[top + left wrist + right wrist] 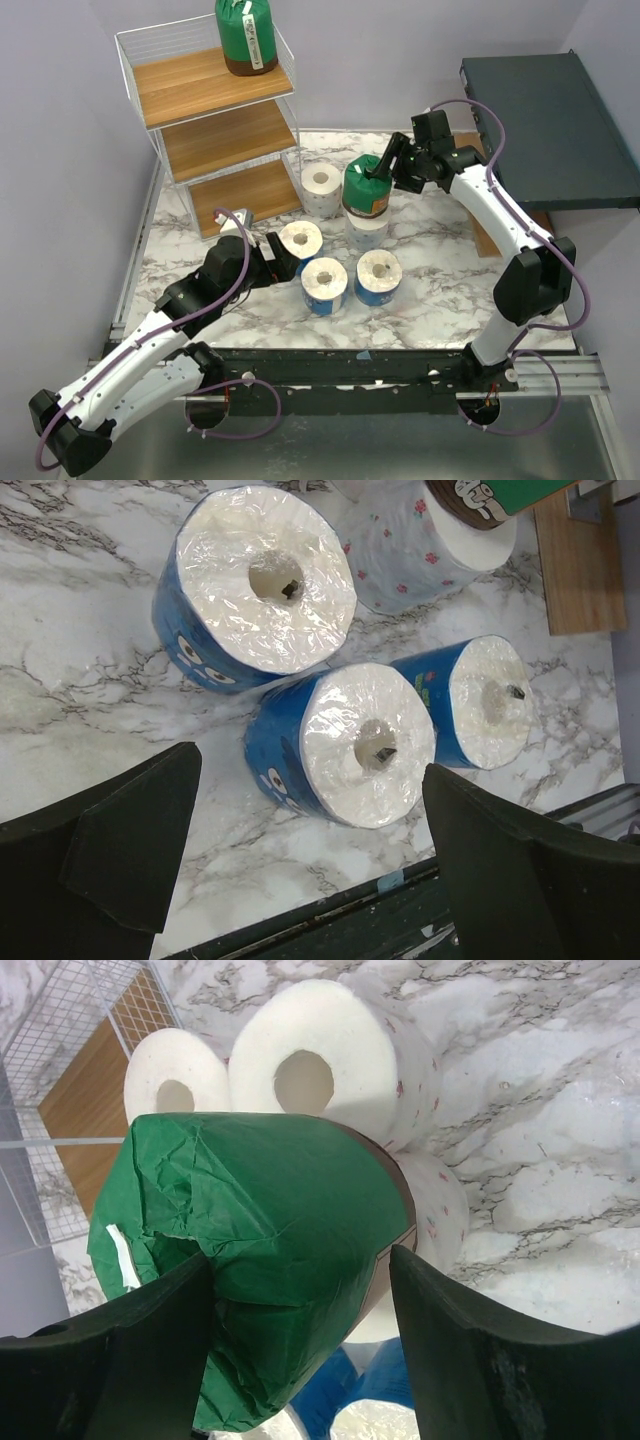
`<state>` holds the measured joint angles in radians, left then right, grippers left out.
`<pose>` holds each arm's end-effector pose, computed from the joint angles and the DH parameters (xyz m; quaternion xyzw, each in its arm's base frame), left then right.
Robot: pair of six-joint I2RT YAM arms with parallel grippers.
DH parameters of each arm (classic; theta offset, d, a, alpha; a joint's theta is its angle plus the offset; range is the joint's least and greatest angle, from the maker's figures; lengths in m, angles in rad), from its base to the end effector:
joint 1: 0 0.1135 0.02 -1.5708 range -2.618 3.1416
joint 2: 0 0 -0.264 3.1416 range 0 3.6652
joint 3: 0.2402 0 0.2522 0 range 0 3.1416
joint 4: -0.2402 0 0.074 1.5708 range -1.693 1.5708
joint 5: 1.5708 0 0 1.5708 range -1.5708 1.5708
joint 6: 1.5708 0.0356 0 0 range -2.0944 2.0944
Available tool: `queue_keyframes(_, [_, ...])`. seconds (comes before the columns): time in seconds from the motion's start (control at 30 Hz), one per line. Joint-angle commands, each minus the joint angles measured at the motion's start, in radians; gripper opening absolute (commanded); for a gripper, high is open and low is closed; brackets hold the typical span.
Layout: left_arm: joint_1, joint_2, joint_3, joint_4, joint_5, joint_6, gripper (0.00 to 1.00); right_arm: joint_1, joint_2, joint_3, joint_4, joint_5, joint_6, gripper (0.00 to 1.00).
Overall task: Place and organize the paper towels onto the shelf
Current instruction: Pick up the paper towel from the center of the board.
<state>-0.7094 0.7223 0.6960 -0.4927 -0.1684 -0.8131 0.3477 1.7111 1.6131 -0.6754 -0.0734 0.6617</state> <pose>0.1276 -0.1017 0.2875 -0.0868 0.8585 -0.2924 0.4123 0.3610 0.1336 0.3342 0.1299 0.9118 0.2172 0.3232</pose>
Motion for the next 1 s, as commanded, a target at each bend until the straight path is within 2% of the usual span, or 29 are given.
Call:
queue_keyframes(0.0, [-0.005, 0.004, -0.008, 0.037, 0.023, -0.004, 0.98, 0.003, 0.015, 0.024, -0.054, 0.003, -0.034, 0.7])
queue_keyframes(0.2, [-0.005, 0.006, -0.01, 0.041, 0.024, -0.006, 0.98, 0.012, 0.02, 0.051, -0.069, 0.008, -0.04, 0.74])
queue_keyframes(0.43, [-0.004, 0.006, -0.018, 0.043, 0.026, -0.011, 0.98, 0.029, 0.043, 0.038, -0.068, 0.013, -0.045, 0.68])
queue_keyframes(0.73, [-0.005, 0.007, -0.023, 0.047, 0.029, -0.012, 0.98, 0.042, 0.075, 0.047, -0.079, 0.018, -0.052, 0.66])
queue_keyframes(0.83, [-0.005, 0.008, -0.025, 0.049, 0.029, -0.011, 0.98, 0.043, 0.081, 0.046, -0.081, 0.02, -0.052, 0.62])
queue_keyframes(0.97, [-0.004, 0.005, -0.026, 0.047, 0.03, -0.012, 0.98, 0.047, 0.078, 0.059, -0.094, 0.02, -0.048, 0.51])
